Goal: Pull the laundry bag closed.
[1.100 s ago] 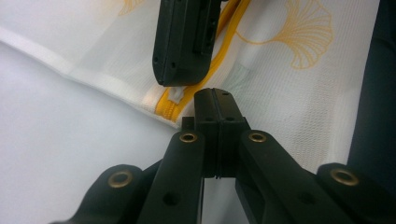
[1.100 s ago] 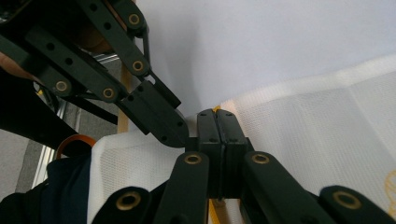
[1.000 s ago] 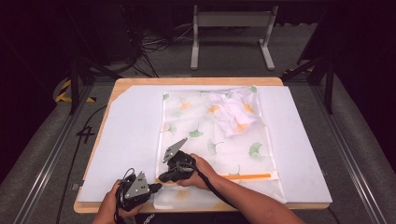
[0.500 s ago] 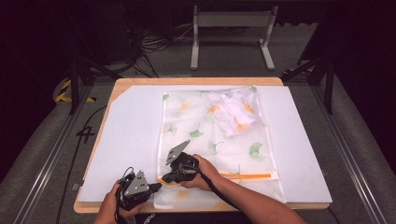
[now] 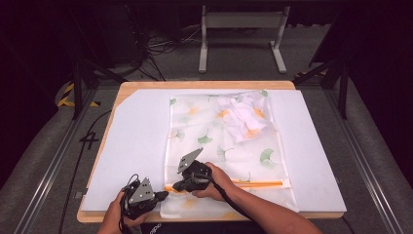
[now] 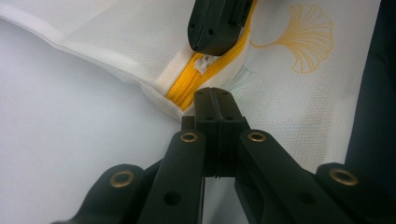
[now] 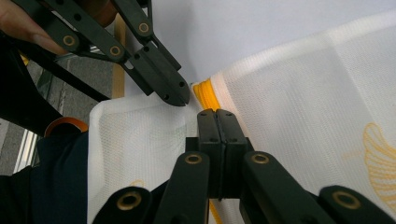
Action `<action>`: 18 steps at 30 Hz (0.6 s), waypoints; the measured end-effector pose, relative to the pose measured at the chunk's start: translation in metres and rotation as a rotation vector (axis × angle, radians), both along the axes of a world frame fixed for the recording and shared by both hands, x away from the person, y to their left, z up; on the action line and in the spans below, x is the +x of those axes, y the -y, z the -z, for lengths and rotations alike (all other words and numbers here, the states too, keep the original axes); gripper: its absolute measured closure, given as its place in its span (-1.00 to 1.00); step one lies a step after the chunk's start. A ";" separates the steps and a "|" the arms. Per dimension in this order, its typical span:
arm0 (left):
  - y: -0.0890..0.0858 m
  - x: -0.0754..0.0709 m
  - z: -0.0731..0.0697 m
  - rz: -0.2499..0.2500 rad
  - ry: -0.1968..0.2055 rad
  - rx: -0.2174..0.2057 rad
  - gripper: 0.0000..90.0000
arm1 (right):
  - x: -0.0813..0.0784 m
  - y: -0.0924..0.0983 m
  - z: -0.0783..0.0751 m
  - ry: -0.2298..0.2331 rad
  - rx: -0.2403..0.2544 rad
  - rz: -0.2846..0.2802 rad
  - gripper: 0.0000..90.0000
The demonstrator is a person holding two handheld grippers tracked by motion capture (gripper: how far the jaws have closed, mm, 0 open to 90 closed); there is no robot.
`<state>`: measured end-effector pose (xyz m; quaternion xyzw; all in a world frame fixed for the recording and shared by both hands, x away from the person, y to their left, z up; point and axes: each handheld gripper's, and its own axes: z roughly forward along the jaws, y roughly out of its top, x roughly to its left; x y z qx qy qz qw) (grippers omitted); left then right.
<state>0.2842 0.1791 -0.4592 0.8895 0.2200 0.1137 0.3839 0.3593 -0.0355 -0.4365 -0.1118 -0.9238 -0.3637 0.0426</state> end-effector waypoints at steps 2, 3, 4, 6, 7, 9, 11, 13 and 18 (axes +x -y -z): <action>0.000 0.000 0.000 0.000 0.000 0.000 1.00 | 0.000 0.001 -0.001 0.002 -0.002 -0.002 1.00; 0.000 0.000 0.000 0.000 0.000 -0.001 1.00 | 0.000 0.001 -0.001 0.001 -0.001 -0.006 1.00; 0.000 0.000 0.000 0.000 0.000 -0.002 1.00 | 0.000 0.002 -0.001 0.002 -0.001 -0.004 1.00; 0.000 0.000 0.000 0.001 -0.001 -0.002 1.00 | -0.001 0.003 -0.001 0.005 -0.002 -0.008 1.00; 0.000 0.000 0.000 0.001 -0.001 -0.002 1.00 | -0.001 0.004 -0.001 0.006 0.000 -0.006 1.00; 0.000 0.000 0.000 0.001 -0.002 -0.004 1.00 | -0.002 0.005 -0.002 0.006 -0.004 -0.004 1.00; 0.000 0.000 0.000 0.001 -0.001 -0.003 1.00 | -0.001 0.005 -0.002 0.004 0.001 -0.004 1.00; -0.001 0.000 0.000 0.002 -0.002 -0.005 1.00 | -0.002 0.006 -0.002 0.005 0.000 -0.005 1.00; -0.001 0.001 0.000 0.001 -0.006 -0.004 1.00 | 0.000 0.013 -0.004 0.015 -0.009 0.006 1.00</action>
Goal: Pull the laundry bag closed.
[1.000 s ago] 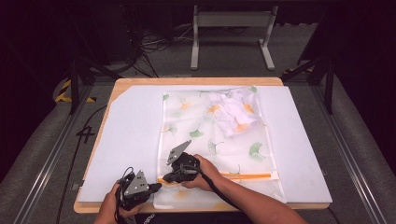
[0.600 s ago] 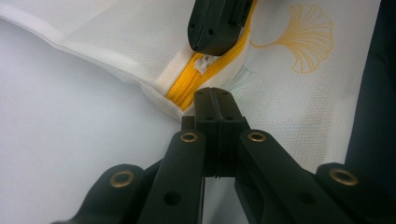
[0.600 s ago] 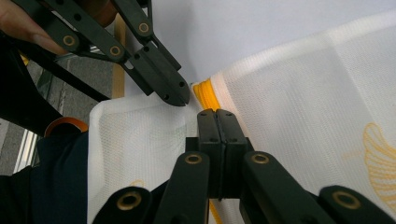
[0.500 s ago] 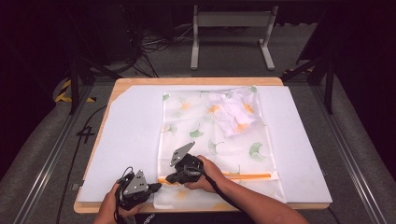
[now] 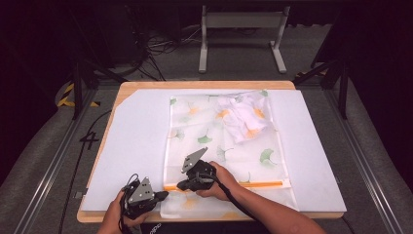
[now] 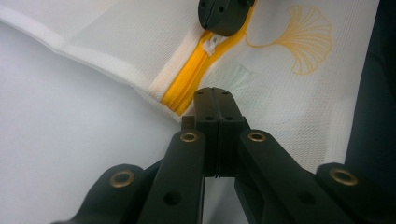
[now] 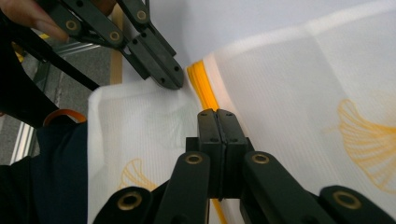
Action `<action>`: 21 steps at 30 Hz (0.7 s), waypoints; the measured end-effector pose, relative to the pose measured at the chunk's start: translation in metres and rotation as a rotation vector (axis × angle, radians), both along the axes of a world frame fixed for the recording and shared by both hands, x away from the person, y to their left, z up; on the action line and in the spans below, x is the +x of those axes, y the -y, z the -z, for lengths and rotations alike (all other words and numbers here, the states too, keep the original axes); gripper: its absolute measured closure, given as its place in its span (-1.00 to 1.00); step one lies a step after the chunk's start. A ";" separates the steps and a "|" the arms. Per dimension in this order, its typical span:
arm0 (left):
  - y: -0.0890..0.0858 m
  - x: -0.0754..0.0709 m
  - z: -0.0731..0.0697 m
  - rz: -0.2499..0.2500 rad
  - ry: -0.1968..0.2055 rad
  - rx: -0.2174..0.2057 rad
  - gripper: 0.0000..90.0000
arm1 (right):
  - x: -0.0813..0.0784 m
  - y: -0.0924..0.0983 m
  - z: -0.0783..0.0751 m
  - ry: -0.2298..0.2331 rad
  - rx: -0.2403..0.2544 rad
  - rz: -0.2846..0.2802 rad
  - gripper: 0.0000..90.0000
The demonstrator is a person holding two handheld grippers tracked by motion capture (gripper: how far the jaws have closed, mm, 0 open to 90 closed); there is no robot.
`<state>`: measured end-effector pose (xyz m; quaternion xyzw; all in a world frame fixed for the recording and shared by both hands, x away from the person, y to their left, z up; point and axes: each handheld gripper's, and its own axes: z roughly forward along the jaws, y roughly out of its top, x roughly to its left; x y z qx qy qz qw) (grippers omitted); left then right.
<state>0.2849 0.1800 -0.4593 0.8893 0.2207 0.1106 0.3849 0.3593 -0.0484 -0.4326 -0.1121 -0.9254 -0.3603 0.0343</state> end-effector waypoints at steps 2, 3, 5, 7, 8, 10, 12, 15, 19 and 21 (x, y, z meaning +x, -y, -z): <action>0.000 0.000 0.000 0.001 0.000 -0.001 1.00 | 0.000 0.005 -0.001 0.004 -0.008 0.008 1.00; 0.000 0.000 0.000 0.000 -0.001 -0.003 1.00 | 0.001 0.007 -0.001 0.001 -0.011 0.011 1.00; -0.001 0.001 0.000 0.003 -0.006 -0.008 1.00 | 0.001 0.011 -0.001 0.002 -0.020 0.015 1.00; -0.001 0.001 0.001 0.003 -0.009 -0.015 1.00 | 0.001 0.015 -0.001 0.009 -0.023 0.017 1.00; -0.001 0.001 0.001 0.002 -0.011 -0.014 1.00 | 0.001 0.016 -0.001 0.007 -0.024 0.021 1.00; -0.001 0.001 0.001 0.001 -0.009 -0.015 1.00 | 0.001 0.018 -0.001 0.001 -0.018 0.024 1.00; -0.001 0.001 0.001 0.002 -0.008 -0.012 1.00 | -0.001 0.019 -0.001 0.015 -0.026 0.018 1.00; -0.001 0.001 0.001 0.006 -0.007 -0.014 1.00 | -0.001 0.021 -0.002 0.018 -0.028 0.020 1.00; -0.001 0.001 0.001 0.005 -0.004 -0.010 1.00 | 0.000 0.025 -0.001 0.018 -0.028 0.025 1.00; -0.001 0.001 0.001 0.003 -0.002 -0.009 1.00 | -0.001 0.027 0.000 0.014 -0.026 0.029 1.00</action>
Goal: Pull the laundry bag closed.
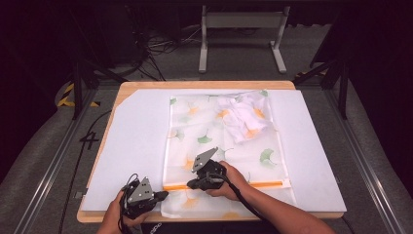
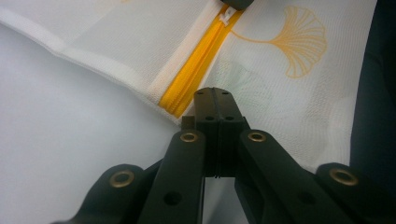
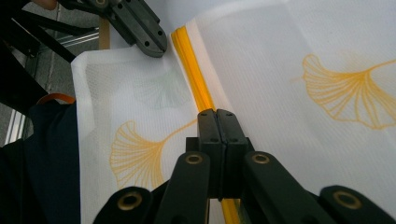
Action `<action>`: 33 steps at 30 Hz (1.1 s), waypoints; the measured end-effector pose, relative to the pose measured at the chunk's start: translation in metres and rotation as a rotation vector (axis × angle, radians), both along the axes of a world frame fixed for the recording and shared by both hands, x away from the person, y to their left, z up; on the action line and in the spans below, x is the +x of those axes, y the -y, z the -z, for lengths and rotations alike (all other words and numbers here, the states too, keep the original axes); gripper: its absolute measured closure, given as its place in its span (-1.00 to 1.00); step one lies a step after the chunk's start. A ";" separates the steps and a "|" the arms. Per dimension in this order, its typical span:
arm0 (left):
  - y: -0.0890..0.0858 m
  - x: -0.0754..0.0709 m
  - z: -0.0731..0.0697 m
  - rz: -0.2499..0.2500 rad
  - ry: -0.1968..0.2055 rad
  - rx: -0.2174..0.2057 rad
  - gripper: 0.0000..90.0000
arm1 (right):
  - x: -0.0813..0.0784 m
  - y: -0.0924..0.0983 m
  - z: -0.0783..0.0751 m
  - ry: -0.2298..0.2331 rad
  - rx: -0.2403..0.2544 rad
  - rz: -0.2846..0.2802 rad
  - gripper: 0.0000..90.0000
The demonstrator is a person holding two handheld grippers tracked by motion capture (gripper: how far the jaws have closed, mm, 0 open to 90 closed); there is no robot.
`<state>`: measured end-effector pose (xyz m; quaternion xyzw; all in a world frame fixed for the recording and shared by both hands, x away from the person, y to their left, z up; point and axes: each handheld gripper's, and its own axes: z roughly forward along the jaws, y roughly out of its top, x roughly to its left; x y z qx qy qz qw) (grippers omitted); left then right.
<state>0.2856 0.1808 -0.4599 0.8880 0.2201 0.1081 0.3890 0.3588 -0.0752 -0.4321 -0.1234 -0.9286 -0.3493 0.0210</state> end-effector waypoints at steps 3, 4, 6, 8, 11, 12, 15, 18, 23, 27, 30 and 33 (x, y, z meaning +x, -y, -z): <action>0.000 0.000 0.000 0.000 0.000 0.003 1.00 | -0.001 0.002 0.001 -0.001 0.001 0.002 1.00; 0.000 0.000 0.000 0.000 -0.001 0.004 1.00 | -0.001 0.004 0.001 0.001 -0.004 0.001 1.00; 0.001 0.000 0.000 -0.001 0.004 0.006 1.00 | -0.001 0.006 0.000 0.002 -0.003 0.007 1.00; 0.001 -0.001 0.000 -0.002 0.004 0.007 1.00 | -0.001 0.008 -0.001 0.004 -0.007 0.011 1.00; 0.000 0.000 0.000 -0.004 0.000 0.003 1.00 | -0.003 0.009 -0.001 0.021 -0.016 0.010 1.00; 0.000 0.000 0.000 -0.004 0.000 0.004 1.00 | -0.003 0.010 -0.001 0.025 -0.018 0.007 1.00; 0.000 -0.001 0.000 -0.004 0.003 0.002 1.00 | -0.004 0.010 -0.002 0.030 -0.016 0.001 1.00; 0.001 -0.001 0.000 -0.004 0.004 0.003 1.00 | -0.005 0.011 -0.002 0.036 -0.023 0.002 1.00; 0.000 -0.001 0.000 -0.004 0.003 0.001 1.00 | -0.004 0.016 -0.003 0.030 -0.021 0.006 1.00; 0.000 -0.001 0.000 -0.004 0.003 0.001 1.00 | -0.006 0.017 -0.003 0.036 -0.029 0.009 1.00; 0.000 -0.001 0.000 -0.004 0.003 0.001 1.00 | -0.006 0.018 -0.002 0.036 -0.031 0.008 1.00; 0.000 -0.001 0.000 -0.004 0.003 0.000 1.00 | -0.005 0.021 -0.002 0.035 -0.034 0.014 1.00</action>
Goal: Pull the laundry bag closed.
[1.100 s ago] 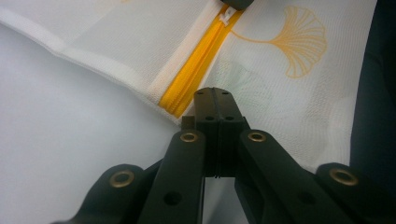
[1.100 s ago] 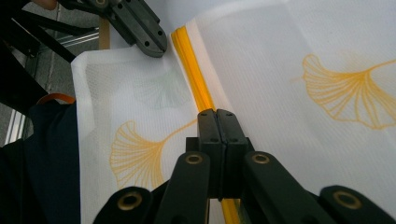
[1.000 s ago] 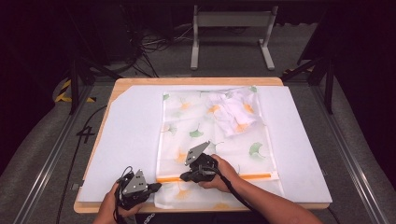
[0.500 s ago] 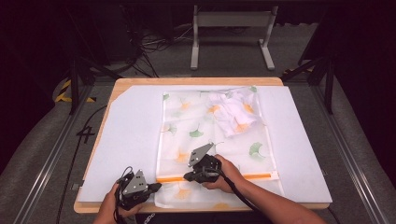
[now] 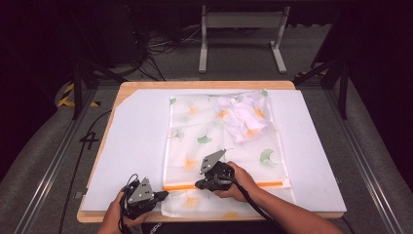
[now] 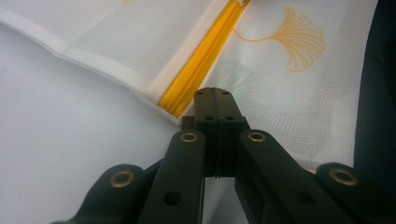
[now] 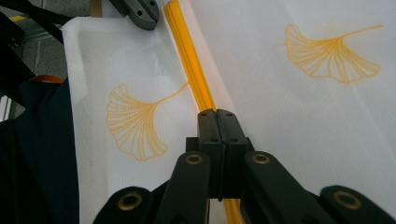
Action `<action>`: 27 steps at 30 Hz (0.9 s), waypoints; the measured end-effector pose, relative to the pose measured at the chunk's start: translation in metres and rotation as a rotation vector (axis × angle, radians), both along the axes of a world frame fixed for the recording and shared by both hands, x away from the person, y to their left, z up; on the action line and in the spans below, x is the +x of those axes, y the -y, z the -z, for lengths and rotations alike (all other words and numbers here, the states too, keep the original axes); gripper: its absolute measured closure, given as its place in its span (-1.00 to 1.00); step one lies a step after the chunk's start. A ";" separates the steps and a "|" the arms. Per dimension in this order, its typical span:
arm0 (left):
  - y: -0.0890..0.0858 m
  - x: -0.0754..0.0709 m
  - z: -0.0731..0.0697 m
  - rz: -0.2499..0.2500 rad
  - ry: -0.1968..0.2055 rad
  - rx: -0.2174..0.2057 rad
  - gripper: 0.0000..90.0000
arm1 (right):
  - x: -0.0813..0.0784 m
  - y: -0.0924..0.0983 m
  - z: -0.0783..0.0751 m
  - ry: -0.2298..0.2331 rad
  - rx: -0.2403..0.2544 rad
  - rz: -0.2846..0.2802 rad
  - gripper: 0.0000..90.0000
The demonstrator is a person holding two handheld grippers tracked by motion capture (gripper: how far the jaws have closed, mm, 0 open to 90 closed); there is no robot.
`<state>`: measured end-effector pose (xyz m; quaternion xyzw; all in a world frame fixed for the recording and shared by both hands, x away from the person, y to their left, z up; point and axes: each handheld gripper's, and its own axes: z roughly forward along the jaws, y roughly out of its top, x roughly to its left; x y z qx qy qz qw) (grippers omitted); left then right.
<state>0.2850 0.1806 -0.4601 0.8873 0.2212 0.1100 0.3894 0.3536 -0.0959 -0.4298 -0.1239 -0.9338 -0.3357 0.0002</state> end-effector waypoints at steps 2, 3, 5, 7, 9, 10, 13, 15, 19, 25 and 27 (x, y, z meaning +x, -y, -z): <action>0.000 0.000 0.000 0.001 0.001 0.001 1.00 | 0.000 0.001 0.000 -0.002 0.003 0.006 1.00; 0.000 0.000 0.000 0.001 0.001 0.001 1.00 | 0.000 0.002 0.000 0.000 0.004 0.006 1.00; 0.000 0.000 0.000 0.001 0.001 0.002 1.00 | 0.000 0.004 0.000 0.004 -0.001 0.007 1.00; 0.000 0.000 0.000 0.002 0.000 0.001 1.00 | 0.000 0.005 0.000 0.001 -0.001 0.009 1.00; 0.000 0.000 0.000 0.002 0.001 0.001 1.00 | 0.000 0.007 0.000 -0.003 0.002 0.010 1.00; 0.000 0.000 0.000 0.002 0.001 0.001 1.00 | 0.000 0.007 0.000 -0.001 0.001 0.010 1.00; 0.000 0.000 0.000 0.003 0.001 0.002 1.00 | -0.001 0.008 0.000 0.000 0.003 0.012 1.00; 0.000 0.000 0.000 0.003 0.001 0.001 1.00 | -0.001 0.009 -0.001 0.000 0.004 0.009 1.00; 0.000 0.000 0.000 0.003 0.001 0.001 1.00 | -0.002 0.010 -0.001 0.000 0.004 0.014 1.00; 0.000 0.000 0.000 0.003 0.001 0.001 1.00 | -0.002 0.016 -0.002 0.003 0.005 0.017 1.00; 0.000 0.000 0.000 0.002 0.000 0.000 1.00 | -0.002 0.018 -0.003 0.005 0.003 0.022 1.00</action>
